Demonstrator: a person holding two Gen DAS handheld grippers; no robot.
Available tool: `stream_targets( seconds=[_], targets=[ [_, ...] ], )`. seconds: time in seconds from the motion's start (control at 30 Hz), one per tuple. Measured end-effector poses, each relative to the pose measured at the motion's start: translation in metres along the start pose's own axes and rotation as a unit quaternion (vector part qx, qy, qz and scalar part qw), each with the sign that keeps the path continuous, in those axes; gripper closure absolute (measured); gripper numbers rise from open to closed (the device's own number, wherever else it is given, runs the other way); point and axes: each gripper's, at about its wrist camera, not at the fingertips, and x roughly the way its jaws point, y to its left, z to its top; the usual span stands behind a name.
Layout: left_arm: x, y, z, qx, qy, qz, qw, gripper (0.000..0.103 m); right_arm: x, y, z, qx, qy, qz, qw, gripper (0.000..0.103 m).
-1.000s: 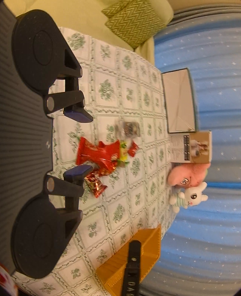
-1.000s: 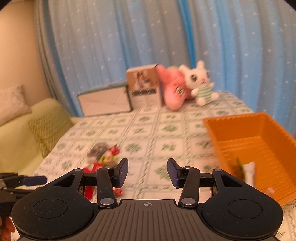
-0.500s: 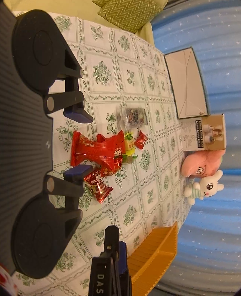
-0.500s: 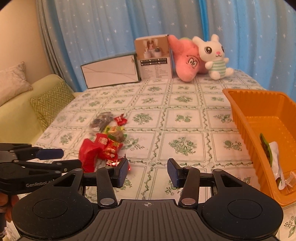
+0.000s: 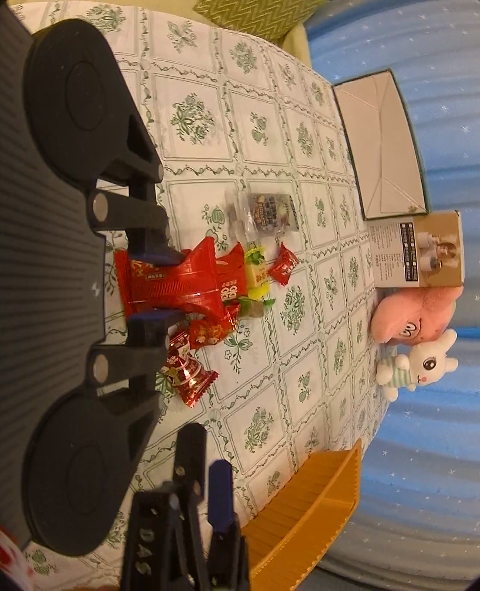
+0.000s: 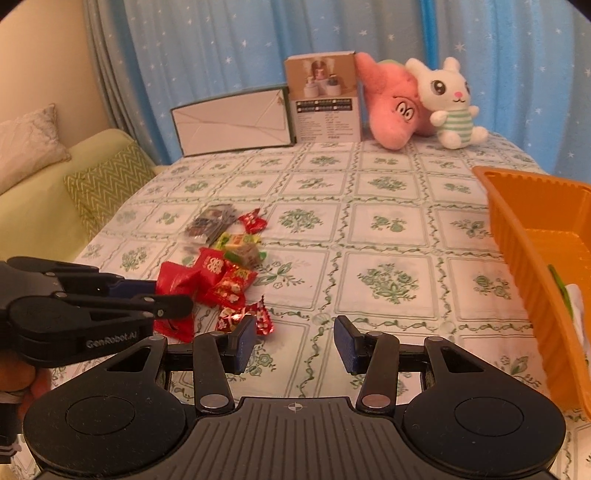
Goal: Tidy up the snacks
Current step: 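Move the left tool back to the pile and grasp the large red snack bag, then grasp the red-and-white twist-wrapped candy with the right tool while the left holds the red bag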
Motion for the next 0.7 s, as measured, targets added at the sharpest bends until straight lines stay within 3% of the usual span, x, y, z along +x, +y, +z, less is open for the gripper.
stream_targets(
  seconds=[0.3, 0.53, 0.7],
  targets=[
    [-0.026, 0.021, 0.003, -0.033, -0.012, 0.026, 0.9990, 0.083, 0.019, 0.020, -0.003, -0.031, 0.005, 0.025, 0.999, 0.056],
    [-0.022, 0.023, 0.000, -0.040, -0.001, 0.023, 0.9989, 0.083, 0.041, 0.032, -0.005, -0.041, 0.014, 0.012, 0.999, 0.055],
    [-0.021, 0.025, 0.000, -0.045, 0.000, 0.022, 0.9987, 0.083, 0.047, 0.038, -0.007, -0.054, 0.014, 0.007, 0.998, 0.041]
  ],
)
